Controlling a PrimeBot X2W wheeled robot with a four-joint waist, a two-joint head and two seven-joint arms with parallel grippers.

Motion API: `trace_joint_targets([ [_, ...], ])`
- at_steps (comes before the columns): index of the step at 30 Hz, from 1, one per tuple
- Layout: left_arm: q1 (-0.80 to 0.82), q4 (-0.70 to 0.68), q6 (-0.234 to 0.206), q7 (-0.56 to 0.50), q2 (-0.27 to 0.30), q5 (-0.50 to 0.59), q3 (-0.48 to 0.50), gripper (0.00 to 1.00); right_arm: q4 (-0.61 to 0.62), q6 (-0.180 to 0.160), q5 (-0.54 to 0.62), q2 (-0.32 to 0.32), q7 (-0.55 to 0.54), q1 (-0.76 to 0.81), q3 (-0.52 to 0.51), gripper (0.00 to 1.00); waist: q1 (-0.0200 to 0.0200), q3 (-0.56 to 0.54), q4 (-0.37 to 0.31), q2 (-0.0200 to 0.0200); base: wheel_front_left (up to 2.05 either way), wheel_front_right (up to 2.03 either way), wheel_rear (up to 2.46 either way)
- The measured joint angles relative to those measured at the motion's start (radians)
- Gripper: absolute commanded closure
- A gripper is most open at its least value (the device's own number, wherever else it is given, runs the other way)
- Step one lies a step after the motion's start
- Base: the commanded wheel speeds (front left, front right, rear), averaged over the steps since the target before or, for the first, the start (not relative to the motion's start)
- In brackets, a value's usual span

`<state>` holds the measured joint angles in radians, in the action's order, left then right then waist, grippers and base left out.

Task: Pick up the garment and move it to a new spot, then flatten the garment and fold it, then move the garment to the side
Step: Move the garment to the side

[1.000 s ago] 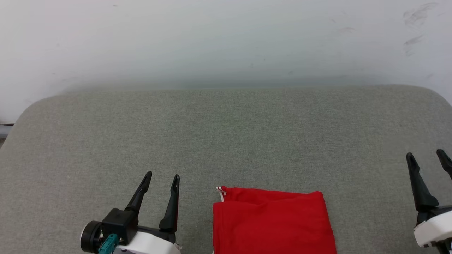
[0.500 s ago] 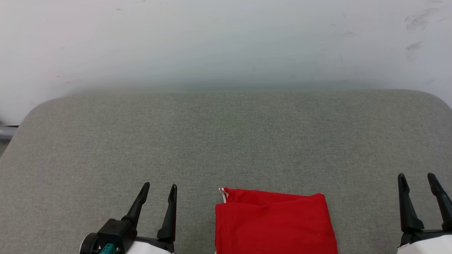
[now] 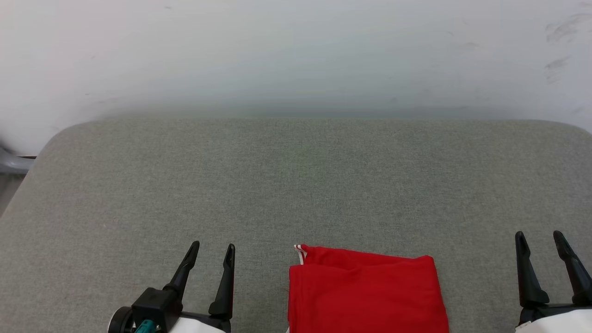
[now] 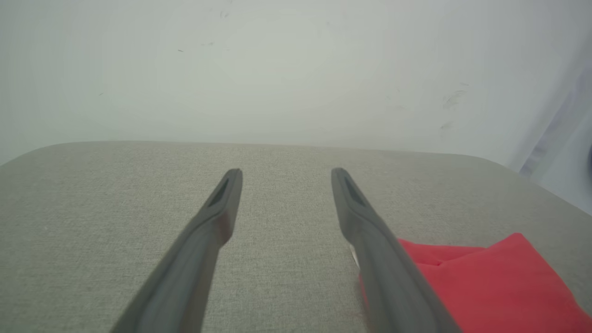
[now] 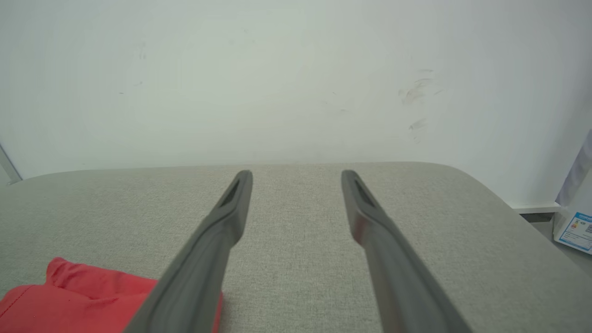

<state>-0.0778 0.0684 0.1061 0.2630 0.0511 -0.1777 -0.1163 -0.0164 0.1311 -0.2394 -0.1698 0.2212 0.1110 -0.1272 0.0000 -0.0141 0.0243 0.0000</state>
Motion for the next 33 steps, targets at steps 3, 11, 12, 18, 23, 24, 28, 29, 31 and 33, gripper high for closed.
trace_joint_targets([
  [3,0.000,0.002,0.001,0.000,0.000,0.000,0.000,0.00,-0.001,0.000,-0.003,0.000,-0.002,0.000,-0.001,0.00,0.0000,0.002,0.005,0.0000,0.00,0.00,0.00],
  [11,0.002,0.002,0.001,0.000,0.000,0.000,-0.001,0.00,0.000,0.000,-0.031,-0.014,-0.065,-0.001,0.013,0.00,0.0000,0.006,0.013,0.0000,0.00,0.00,0.00],
  [12,0.002,0.002,0.001,0.000,0.000,0.000,-0.002,0.00,0.000,0.000,-0.043,-0.021,-0.106,0.000,0.029,0.00,0.0000,0.007,0.014,0.0000,0.00,0.00,0.00],
  [18,0.003,0.005,0.001,0.000,0.000,0.000,-0.006,0.00,0.080,0.000,-0.118,-0.067,-0.455,0.002,0.084,0.00,0.0000,0.013,0.019,0.0000,0.00,0.00,0.00],
  [23,0.014,0.007,0.004,0.000,-0.001,0.004,-0.013,0.00,0.175,0.000,-0.158,-0.074,-0.833,0.012,0.074,0.00,0.0000,0.025,0.031,0.0000,0.00,0.00,0.00],
  [24,0.016,0.008,0.004,0.000,0.000,0.005,-0.014,0.00,0.199,0.000,-0.163,-0.071,-0.902,0.012,0.079,0.00,0.0000,0.028,0.034,0.0000,0.00,0.00,0.00],
  [28,0.024,0.012,0.005,0.000,0.000,0.011,-0.029,0.00,0.249,0.000,-0.168,-0.040,-1.106,0.009,0.070,0.00,0.0000,0.042,0.049,0.0001,0.00,0.00,0.00],
  [29,0.028,0.012,0.006,0.000,0.000,0.011,-0.033,0.00,0.250,0.000,-0.164,-0.030,-1.137,0.004,0.062,0.00,0.0000,0.046,0.054,0.0000,0.00,0.00,0.00],
  [31,0.039,0.013,0.006,0.000,-0.001,0.013,-0.039,0.00,0.244,0.000,-0.154,-0.012,-1.181,-0.008,0.059,0.00,0.0000,0.053,0.066,0.0000,0.00,0.00,0.00],
  [33,0.044,0.013,0.006,0.000,-0.001,0.014,-0.044,0.00,0.226,0.000,-0.135,0.003,-1.201,-0.026,0.053,0.00,0.0000,0.062,0.078,0.0000,0.00,0.00,0.00],
])
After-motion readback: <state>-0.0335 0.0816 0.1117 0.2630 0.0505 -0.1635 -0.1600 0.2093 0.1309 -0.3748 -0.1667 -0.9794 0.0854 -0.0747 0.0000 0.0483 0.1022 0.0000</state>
